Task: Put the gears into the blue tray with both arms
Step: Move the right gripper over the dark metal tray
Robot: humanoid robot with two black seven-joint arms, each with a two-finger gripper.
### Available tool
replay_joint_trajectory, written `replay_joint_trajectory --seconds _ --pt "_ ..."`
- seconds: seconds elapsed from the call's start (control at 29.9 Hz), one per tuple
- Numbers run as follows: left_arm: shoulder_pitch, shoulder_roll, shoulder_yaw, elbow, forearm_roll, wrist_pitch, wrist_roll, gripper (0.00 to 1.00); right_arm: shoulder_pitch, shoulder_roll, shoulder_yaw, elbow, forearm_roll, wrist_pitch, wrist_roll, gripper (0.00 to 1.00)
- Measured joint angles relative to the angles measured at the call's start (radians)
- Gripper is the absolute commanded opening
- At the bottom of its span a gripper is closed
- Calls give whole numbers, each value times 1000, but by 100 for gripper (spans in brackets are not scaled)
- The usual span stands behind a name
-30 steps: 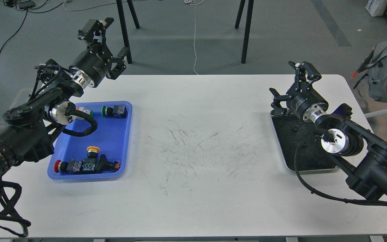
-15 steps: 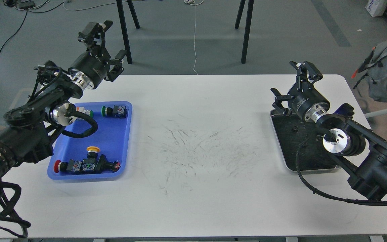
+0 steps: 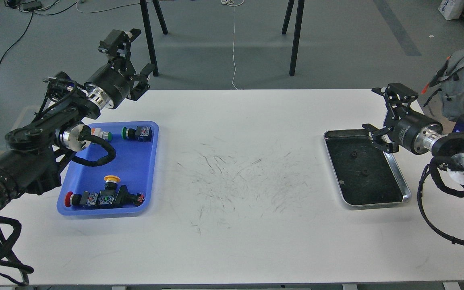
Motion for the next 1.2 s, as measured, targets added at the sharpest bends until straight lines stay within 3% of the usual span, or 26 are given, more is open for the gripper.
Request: replay_joint_trajectory --seconds 0.47,0.7,0.9,1.2 --pt "-4 -9 25 6 -2 8 0 100 72 -209 -162 113 -409 20 -23 99" --pt "7 -16 19 6 -12 5 0 100 136 -210 -219 114 -549 5 -31 99" --pt "25 -34 13 5 -20 16 0 100 259 -195 -373 110 -630 3 -70 98" --pt "28 -44 9 4 -22 34 0 100 366 -96 -533 49 -820 3 -87 98"
